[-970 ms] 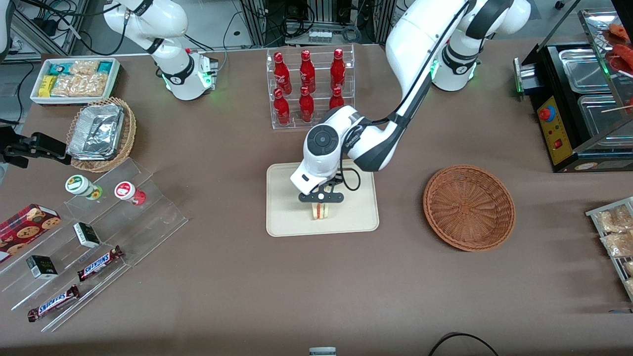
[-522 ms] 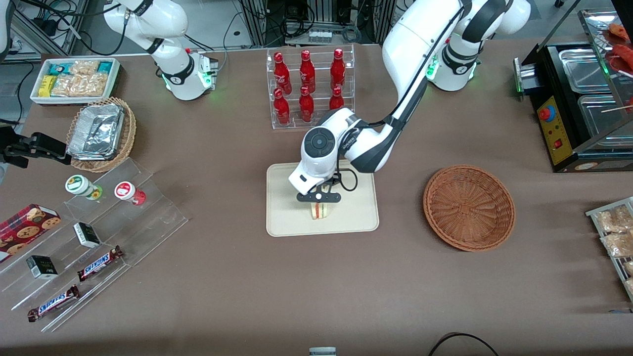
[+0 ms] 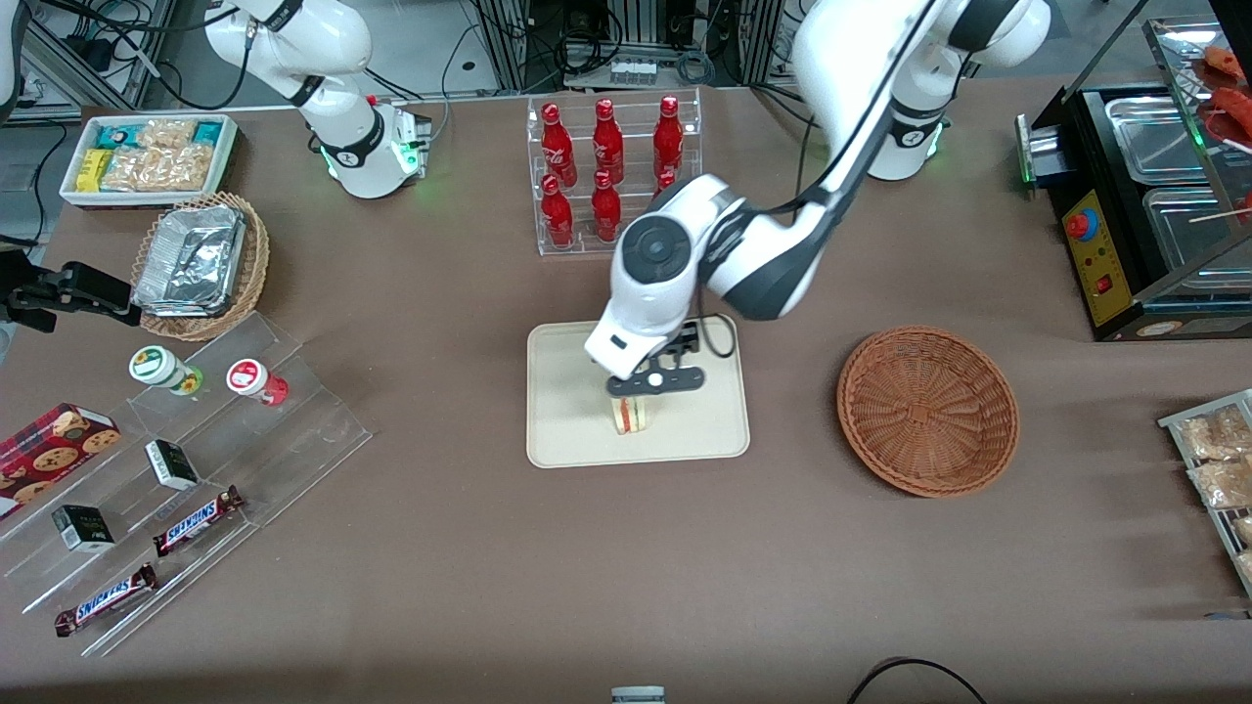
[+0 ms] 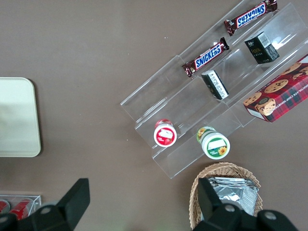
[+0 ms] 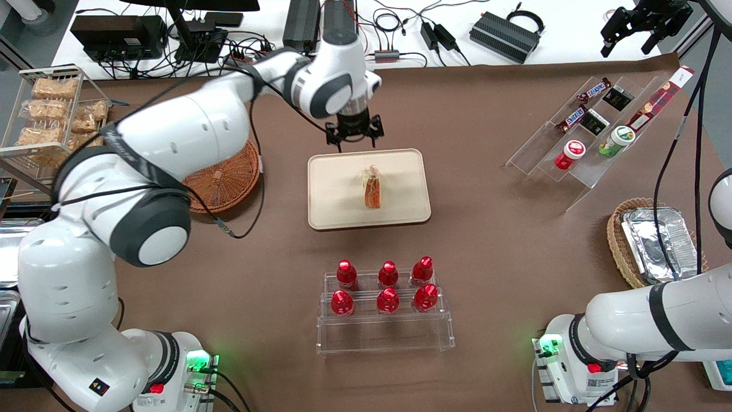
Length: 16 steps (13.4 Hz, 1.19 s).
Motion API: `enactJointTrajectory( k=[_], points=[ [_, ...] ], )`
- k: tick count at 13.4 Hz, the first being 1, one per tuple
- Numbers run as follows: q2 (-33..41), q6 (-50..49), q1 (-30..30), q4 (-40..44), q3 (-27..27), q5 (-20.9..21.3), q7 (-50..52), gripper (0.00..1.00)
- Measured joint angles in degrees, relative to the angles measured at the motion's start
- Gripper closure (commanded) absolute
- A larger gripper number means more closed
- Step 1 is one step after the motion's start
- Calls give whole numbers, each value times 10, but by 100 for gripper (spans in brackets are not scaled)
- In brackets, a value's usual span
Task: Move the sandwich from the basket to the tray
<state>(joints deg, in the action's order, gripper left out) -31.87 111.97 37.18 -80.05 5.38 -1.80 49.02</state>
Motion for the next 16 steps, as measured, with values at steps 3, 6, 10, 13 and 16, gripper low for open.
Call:
enactJointTrajectory(
  k=[3, 6, 10, 13, 16],
  points=[
    [61, -74, -49, 1, -2, -4, 0, 0],
    [122, -168, -116, 0, -4, -8, -37, 0],
    [187, -264, -195, -4, -6, -10, -154, 0],
    [226, -291, -262, -23, -7, -9, -250, 0],
    [270, -293, -340, -65, -9, -9, -355, 0]
  ],
)
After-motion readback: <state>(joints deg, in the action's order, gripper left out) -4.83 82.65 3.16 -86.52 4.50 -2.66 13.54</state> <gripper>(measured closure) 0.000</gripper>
